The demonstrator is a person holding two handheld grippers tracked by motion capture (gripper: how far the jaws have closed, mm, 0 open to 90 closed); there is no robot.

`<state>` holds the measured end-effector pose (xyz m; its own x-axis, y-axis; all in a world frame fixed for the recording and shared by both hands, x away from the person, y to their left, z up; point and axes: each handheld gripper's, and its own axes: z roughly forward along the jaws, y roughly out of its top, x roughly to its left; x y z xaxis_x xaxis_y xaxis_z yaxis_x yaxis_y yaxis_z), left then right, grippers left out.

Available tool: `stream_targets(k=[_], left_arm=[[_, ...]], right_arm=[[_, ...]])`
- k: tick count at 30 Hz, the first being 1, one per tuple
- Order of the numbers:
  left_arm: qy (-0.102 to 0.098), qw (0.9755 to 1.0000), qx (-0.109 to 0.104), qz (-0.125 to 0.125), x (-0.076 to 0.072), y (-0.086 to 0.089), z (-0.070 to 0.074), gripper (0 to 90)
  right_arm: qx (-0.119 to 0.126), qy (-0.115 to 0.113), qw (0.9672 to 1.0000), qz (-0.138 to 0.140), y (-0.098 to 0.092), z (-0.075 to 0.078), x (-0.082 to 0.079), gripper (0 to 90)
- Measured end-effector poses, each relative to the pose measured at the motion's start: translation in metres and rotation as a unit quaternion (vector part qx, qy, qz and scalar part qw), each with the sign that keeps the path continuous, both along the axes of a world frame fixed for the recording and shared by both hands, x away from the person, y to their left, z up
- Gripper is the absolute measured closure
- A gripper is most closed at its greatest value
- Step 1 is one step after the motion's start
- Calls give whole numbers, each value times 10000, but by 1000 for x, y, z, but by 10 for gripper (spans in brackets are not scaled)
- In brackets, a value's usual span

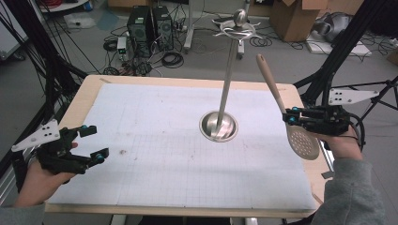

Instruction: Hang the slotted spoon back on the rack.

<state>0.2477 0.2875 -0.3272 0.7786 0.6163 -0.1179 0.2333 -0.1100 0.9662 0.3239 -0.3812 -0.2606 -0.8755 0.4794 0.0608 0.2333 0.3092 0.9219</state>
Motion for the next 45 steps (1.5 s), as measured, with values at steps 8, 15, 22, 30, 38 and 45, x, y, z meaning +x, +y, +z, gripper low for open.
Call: stream_targets(k=[8,15,22,30,38,45], left_arm=[[8,10000,-9,3,0,0,0,60],[34,10000,-21,10,0,0,-2,60],[43,10000,-26,15,0,0,-2,60],[73,9999,-48,59,0,5,-4,60],[84,9999,-64,74,-2,7,-5,60],[101,9999,-63,91,-2,9,-6,60]], right_arm=[[-7,34,9999,-113,-1,2,5,778],[96,18,9998,-174,-4,3,8,779],[107,20,9997,-207,-7,10,10,779],[195,33,9995,-229,-12,17,16,779],[98,125,9995,-271,-10,20,24,778],[131,103,9996,-234,-9,24,25,778]])
